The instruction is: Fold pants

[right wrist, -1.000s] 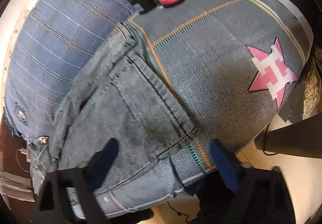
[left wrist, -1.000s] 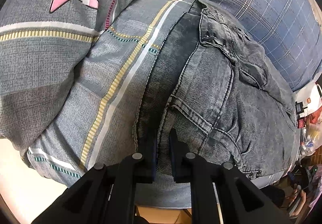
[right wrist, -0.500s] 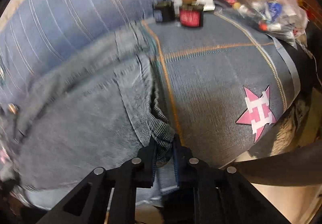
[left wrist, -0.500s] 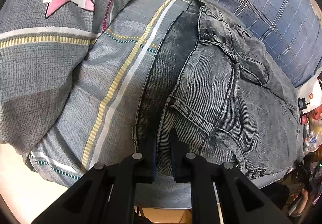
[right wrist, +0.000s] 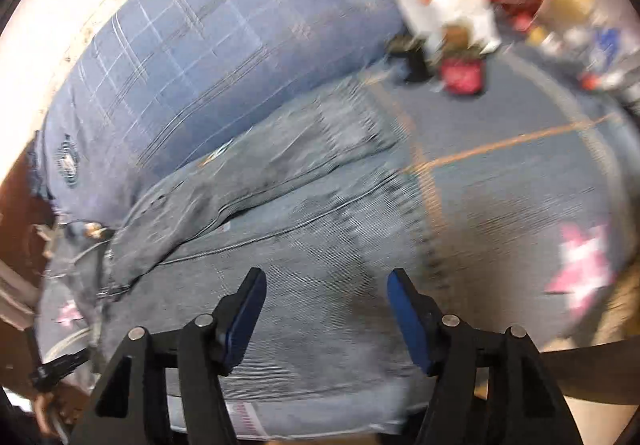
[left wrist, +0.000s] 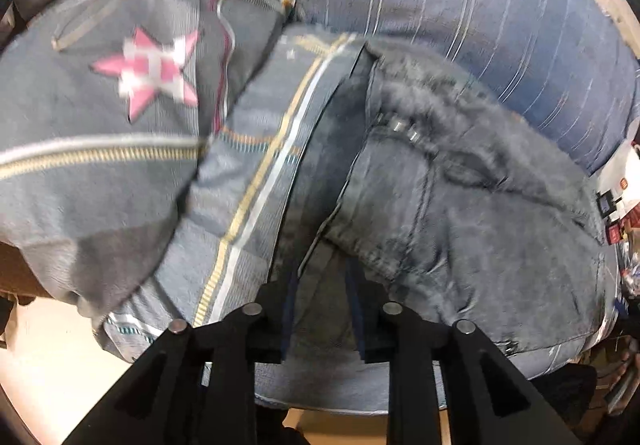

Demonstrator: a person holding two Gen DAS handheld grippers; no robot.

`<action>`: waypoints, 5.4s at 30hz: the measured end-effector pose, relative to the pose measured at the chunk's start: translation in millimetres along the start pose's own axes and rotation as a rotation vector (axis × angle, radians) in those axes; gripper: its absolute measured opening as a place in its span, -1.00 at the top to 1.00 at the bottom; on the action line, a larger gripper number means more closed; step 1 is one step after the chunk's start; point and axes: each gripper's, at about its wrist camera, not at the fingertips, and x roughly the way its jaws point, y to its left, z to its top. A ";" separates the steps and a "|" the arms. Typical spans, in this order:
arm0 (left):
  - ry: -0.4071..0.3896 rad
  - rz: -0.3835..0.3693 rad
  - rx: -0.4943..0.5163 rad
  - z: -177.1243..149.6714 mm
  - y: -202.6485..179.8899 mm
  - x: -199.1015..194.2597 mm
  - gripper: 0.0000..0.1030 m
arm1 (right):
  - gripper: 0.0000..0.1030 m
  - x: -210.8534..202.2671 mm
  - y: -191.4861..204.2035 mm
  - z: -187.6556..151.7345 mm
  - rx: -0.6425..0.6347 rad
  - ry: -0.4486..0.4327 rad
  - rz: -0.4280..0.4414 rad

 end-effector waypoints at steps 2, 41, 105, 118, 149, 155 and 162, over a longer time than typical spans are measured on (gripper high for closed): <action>-0.042 0.001 0.013 1.2 -7.8 -7.1 0.28 | -0.29 31.1 -7.6 -4.0 -0.006 0.076 -0.074; 0.008 -0.150 -0.132 96.9 -22.4 87.4 0.09 | -0.55 102.1 0.5 134.7 -0.070 0.054 -0.179; -0.091 0.040 0.005 95.7 -64.1 89.5 -0.13 | -0.40 121.4 54.4 122.2 -0.310 0.097 -0.219; -0.138 0.084 0.144 95.1 -104.5 92.1 -0.13 | -0.41 125.9 64.5 120.3 -0.339 0.082 -0.243; -0.052 -0.137 -0.089 187.3 -50.5 131.5 -0.32 | -0.69 132.9 83.6 129.4 -0.304 0.142 -0.159; 0.030 -0.194 -0.174 222.4 -46.3 170.9 -0.31 | -0.69 108.5 55.3 156.2 -0.208 0.090 -0.113; 0.055 -0.201 -0.182 234.7 -49.0 188.9 -0.18 | -0.69 117.1 46.5 177.3 -0.194 0.074 -0.110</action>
